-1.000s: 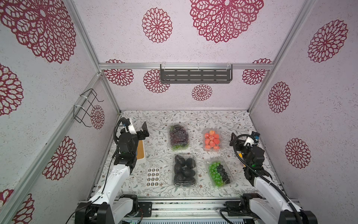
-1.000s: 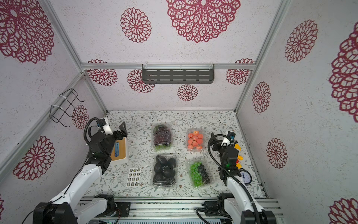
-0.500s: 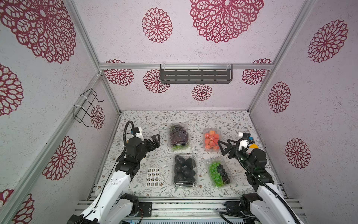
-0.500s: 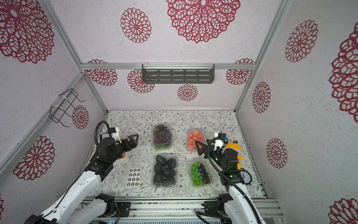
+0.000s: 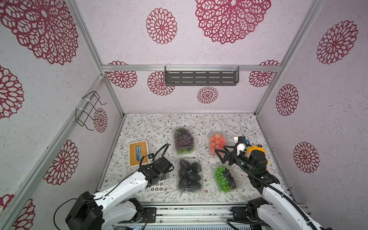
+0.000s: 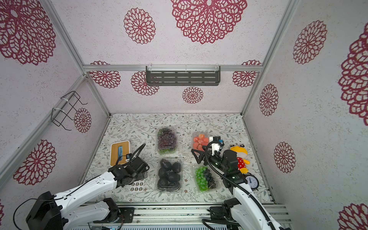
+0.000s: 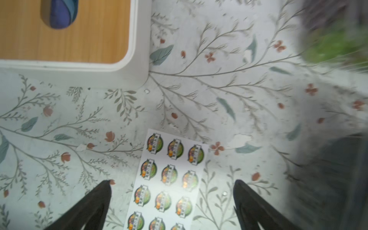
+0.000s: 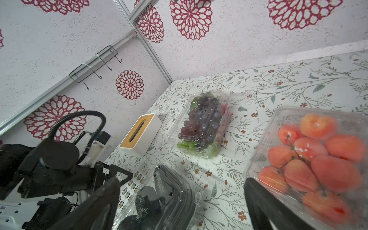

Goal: Label fruit boxes
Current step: Pick up the label sticker from the center of the board.

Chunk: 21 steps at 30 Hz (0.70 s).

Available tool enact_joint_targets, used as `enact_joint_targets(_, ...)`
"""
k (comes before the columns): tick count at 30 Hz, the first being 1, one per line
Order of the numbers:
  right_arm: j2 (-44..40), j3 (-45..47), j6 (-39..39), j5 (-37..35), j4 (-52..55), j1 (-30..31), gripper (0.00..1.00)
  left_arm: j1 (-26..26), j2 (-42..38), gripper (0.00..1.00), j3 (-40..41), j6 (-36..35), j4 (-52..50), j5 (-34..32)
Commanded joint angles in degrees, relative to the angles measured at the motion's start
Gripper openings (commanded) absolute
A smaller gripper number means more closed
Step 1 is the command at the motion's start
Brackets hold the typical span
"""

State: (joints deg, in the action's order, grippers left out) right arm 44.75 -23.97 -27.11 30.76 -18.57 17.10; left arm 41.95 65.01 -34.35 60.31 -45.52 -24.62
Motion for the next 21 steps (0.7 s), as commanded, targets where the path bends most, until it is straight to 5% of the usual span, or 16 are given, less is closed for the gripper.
enact_joint_targets(1,-1.0,0.0,-0.6,1.8,-3.3,0.4,0.99,0.1,0.9,0.98,2.6,1.5,4.3,2.2)
enact_joint_targets(8,-1.4,0.7,-0.3,0.0,-3.2,0.5,0.99,-1.5,6.2,0.99,3.8,-3.2,12.7,9.2)
enact_joint_targets(12,-1.4,0.6,-0.3,-0.7,-2.5,0.5,0.99,-2.0,11.5,0.99,2.4,-1.6,9.9,7.0)
enact_joint_targets(21,1.4,0.1,0.0,-1.6,-2.4,0.4,0.99,-2.6,6.0,0.99,4.7,-0.2,6.8,4.6)
